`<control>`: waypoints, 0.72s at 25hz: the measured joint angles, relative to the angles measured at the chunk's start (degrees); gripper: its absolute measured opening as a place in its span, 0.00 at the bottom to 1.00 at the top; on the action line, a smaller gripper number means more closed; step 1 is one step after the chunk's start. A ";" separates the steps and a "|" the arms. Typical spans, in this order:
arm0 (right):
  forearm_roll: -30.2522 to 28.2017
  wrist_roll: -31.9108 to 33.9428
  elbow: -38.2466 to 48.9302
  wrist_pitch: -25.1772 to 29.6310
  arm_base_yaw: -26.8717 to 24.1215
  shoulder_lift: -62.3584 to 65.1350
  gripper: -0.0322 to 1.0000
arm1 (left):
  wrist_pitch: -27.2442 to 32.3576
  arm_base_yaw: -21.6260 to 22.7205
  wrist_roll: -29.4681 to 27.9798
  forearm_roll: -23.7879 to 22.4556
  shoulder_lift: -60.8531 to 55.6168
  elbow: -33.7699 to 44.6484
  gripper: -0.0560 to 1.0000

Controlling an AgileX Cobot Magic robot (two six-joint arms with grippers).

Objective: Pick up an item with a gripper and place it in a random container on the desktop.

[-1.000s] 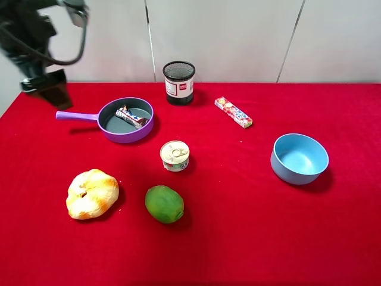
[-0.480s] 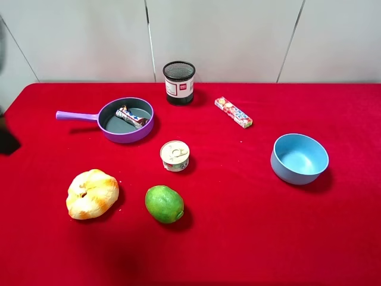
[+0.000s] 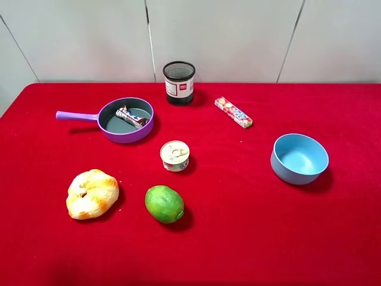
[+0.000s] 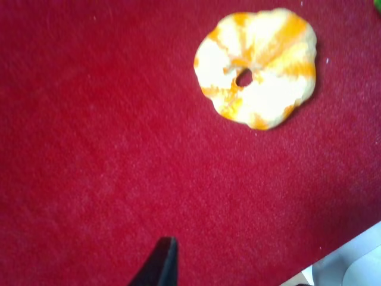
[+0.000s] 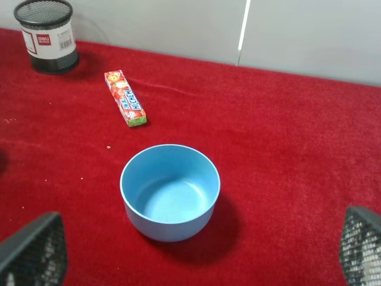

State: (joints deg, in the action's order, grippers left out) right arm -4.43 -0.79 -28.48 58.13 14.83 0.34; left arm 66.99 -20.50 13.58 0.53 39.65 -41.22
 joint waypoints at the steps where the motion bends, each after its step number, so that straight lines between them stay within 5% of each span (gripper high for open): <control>1: 0.00 0.00 0.00 0.00 0.00 0.00 0.70 | -0.06 0.13 -0.01 0.43 -1.01 0.90 0.99; 6: 0.00 0.00 0.00 0.00 0.00 0.00 0.70 | -0.06 4.18 -0.13 5.06 -7.30 5.23 0.99; 18: 0.00 0.00 0.00 0.00 0.00 0.00 0.70 | -5.27 13.05 -0.18 6.75 -21.92 12.65 0.99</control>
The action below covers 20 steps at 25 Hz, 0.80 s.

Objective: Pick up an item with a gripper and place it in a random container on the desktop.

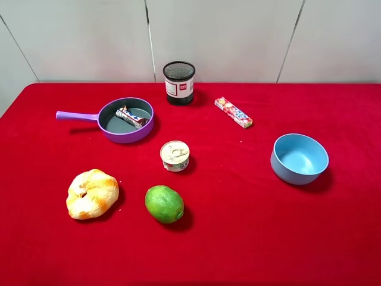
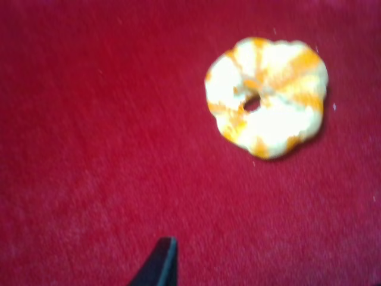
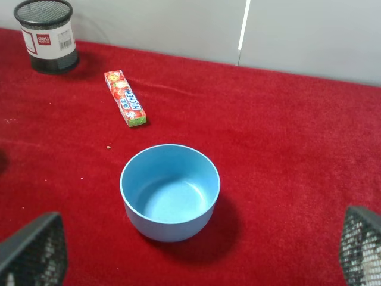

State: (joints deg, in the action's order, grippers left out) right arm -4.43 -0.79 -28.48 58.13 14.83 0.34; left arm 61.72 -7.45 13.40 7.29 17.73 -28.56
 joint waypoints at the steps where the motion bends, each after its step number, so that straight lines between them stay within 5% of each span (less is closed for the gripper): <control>1: 0.00 0.00 0.00 0.00 0.00 0.00 0.70 | 0.00 0.63 0.05 0.06 -1.18 0.00 0.99; 20: 0.00 0.00 0.00 0.00 0.00 0.00 0.70 | 0.05 2.97 0.72 0.43 -18.07 0.18 0.99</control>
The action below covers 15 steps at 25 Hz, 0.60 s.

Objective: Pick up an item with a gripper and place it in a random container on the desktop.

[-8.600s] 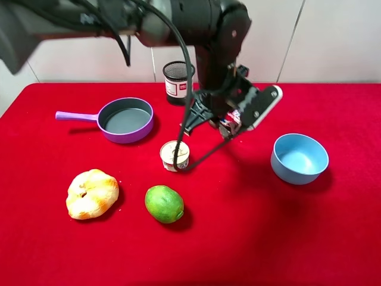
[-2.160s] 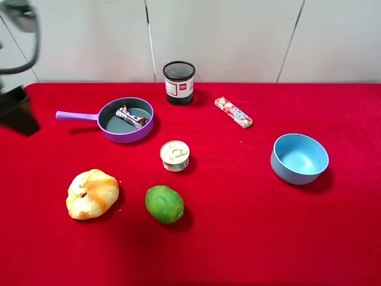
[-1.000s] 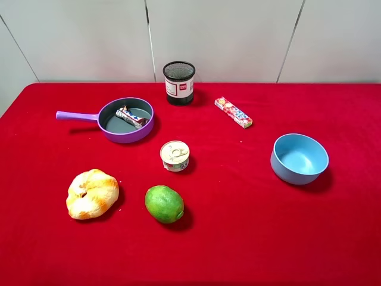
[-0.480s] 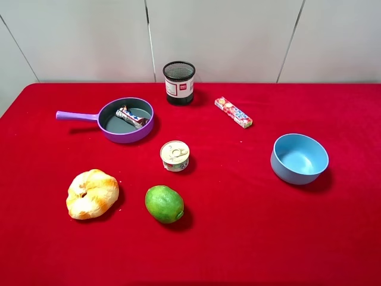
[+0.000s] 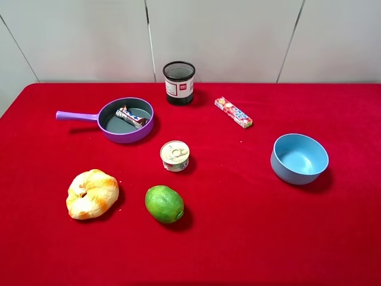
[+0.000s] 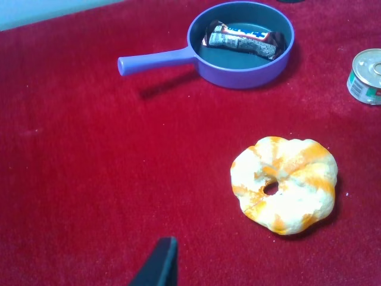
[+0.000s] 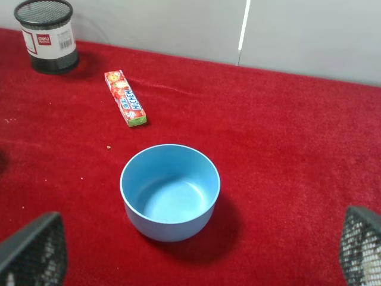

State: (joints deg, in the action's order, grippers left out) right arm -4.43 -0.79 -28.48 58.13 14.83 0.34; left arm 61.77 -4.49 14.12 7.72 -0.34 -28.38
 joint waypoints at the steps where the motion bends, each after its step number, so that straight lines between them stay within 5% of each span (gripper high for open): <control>1: 0.00 0.00 0.00 0.00 0.00 0.00 0.70 | 0.00 0.00 0.05 0.00 0.00 0.00 0.99; 15: 0.00 0.00 0.00 0.00 0.00 0.00 0.70 | 0.00 0.00 0.15 -0.05 0.00 0.00 0.99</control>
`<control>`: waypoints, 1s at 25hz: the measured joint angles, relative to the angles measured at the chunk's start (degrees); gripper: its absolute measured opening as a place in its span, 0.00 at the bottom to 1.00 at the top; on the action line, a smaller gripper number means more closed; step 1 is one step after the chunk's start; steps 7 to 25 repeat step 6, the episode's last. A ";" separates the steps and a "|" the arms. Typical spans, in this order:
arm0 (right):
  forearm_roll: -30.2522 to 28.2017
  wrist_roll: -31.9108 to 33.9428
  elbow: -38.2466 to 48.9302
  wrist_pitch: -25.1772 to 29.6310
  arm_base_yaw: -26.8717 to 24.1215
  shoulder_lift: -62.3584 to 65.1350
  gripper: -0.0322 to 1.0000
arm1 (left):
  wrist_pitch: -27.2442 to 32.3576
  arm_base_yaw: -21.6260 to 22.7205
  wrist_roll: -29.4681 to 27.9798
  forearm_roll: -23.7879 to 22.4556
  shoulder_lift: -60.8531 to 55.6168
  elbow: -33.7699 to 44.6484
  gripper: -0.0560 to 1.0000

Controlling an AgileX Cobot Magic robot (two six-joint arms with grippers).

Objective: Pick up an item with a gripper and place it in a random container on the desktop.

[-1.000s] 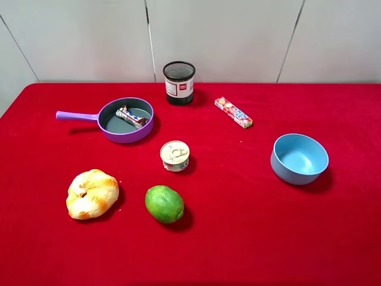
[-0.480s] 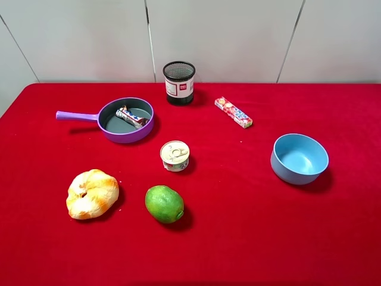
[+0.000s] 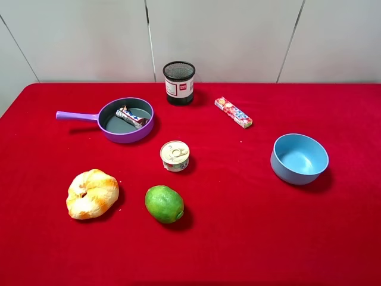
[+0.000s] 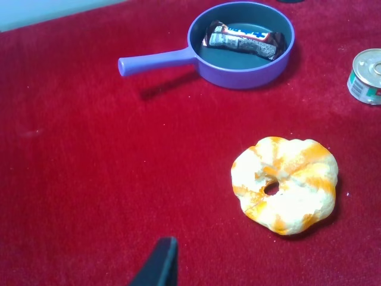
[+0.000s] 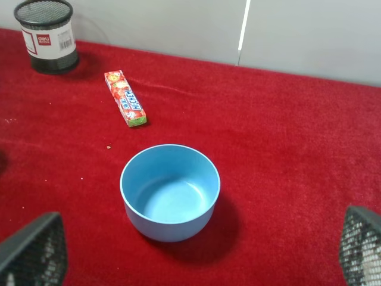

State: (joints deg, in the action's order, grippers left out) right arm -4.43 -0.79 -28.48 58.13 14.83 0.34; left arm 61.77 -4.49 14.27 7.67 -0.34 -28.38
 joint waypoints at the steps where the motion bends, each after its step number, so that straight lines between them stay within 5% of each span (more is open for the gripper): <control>1: 0.00 0.00 0.00 0.00 0.00 0.00 0.70 | 0.00 0.00 0.00 0.00 0.00 0.00 0.99; 25: 0.00 0.00 0.00 0.00 0.00 0.00 0.70 | 0.00 0.00 0.00 0.00 0.00 0.00 0.99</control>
